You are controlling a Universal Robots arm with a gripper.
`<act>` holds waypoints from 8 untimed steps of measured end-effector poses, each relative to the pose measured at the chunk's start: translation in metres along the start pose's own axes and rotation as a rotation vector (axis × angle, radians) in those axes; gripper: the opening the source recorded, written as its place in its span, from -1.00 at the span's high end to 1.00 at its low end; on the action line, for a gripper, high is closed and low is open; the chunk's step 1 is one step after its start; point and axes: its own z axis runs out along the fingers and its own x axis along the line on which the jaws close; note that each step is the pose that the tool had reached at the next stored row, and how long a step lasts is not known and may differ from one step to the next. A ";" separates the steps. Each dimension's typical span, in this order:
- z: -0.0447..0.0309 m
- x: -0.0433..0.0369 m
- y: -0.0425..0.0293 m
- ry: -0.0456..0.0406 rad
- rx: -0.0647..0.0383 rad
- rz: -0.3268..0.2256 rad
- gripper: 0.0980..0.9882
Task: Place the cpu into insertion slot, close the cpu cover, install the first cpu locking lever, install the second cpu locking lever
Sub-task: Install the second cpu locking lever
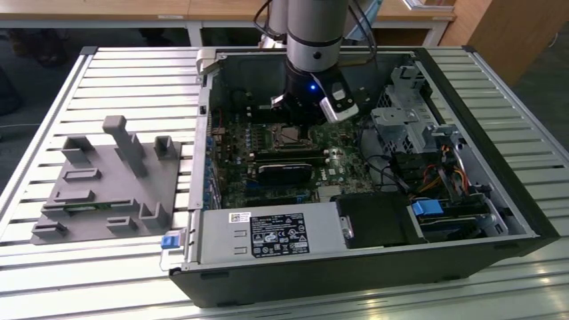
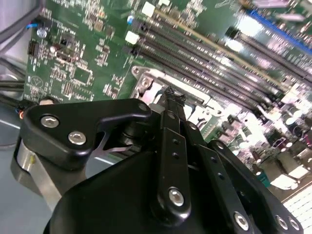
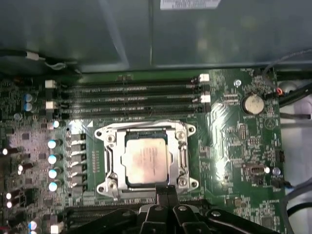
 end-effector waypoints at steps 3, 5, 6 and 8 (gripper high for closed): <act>-0.0003 0.0002 -0.0039 0.0000 0.000 0.000 0.98; -0.0004 0.0014 -0.0047 0.0002 -0.002 0.000 0.98; -0.0004 0.0029 -0.0050 0.0002 -0.003 0.000 0.98; -0.0006 0.0052 -0.0070 0.0004 -0.006 0.000 0.98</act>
